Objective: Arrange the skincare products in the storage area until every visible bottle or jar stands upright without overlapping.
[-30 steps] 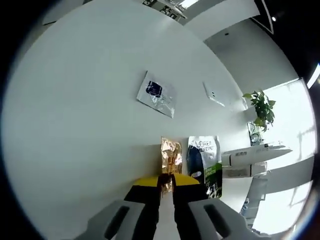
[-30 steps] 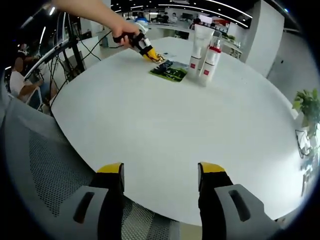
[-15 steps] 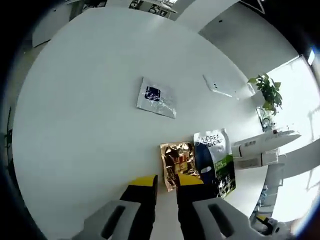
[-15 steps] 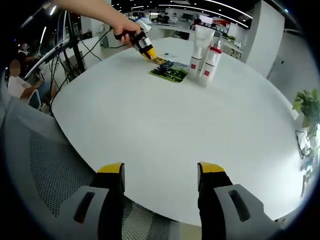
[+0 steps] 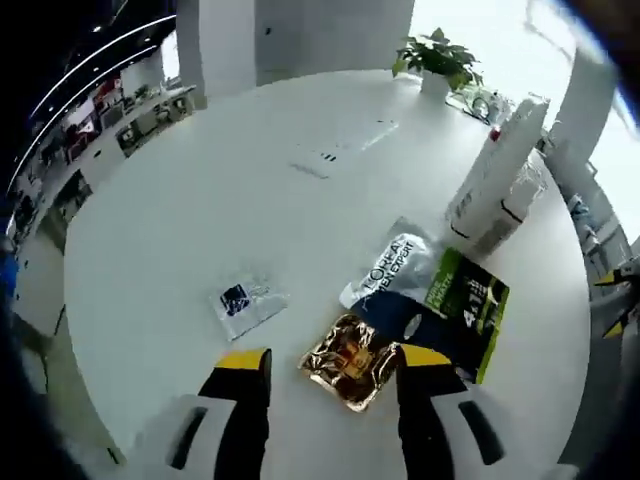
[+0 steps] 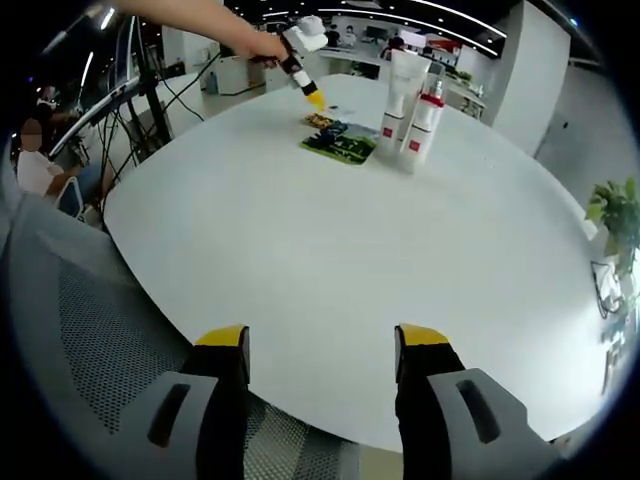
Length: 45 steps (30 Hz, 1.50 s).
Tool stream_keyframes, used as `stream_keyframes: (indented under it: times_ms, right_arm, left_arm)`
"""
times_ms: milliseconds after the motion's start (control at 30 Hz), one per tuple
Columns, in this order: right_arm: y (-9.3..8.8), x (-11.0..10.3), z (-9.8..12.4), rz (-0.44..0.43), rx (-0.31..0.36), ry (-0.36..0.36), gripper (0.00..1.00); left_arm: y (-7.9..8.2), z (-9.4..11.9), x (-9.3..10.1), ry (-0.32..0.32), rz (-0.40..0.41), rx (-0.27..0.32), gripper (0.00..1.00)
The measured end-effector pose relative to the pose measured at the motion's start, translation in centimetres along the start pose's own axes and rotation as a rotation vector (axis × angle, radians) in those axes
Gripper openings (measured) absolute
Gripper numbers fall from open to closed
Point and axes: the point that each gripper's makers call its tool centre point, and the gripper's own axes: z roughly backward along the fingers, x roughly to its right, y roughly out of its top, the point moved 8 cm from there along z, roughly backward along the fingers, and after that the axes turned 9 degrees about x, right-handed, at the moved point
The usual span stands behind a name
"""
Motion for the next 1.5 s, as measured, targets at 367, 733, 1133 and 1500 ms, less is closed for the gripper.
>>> stream_keyframes:
  times_ms: [367,733,1133,1500]
  right_arm:
    - [-0.2,0.1,-0.1,-0.002,-0.014,0.000,0.56]
    - [-0.3,0.0,-0.2,-0.004,-0.024,0.003,0.56]
    - [-0.4,-0.1,-0.3,-0.004,-0.027,0.003,0.56]
    - [-0.4,-0.1,-0.3,-0.007,-0.023,0.001,0.56]
  left_arm:
    - [1.2,-1.6,0.3,-0.106,-0.324,-0.133,0.53]
    - [1.2,-2.1,0.3,-0.181,-0.399,-0.188,0.45]
    - [0.5,-1.6,-0.1,-0.179,-0.429,-0.214,0.41]
    - [1.5,-0.1,-0.3,-0.225,-0.444,-0.194,0.51]
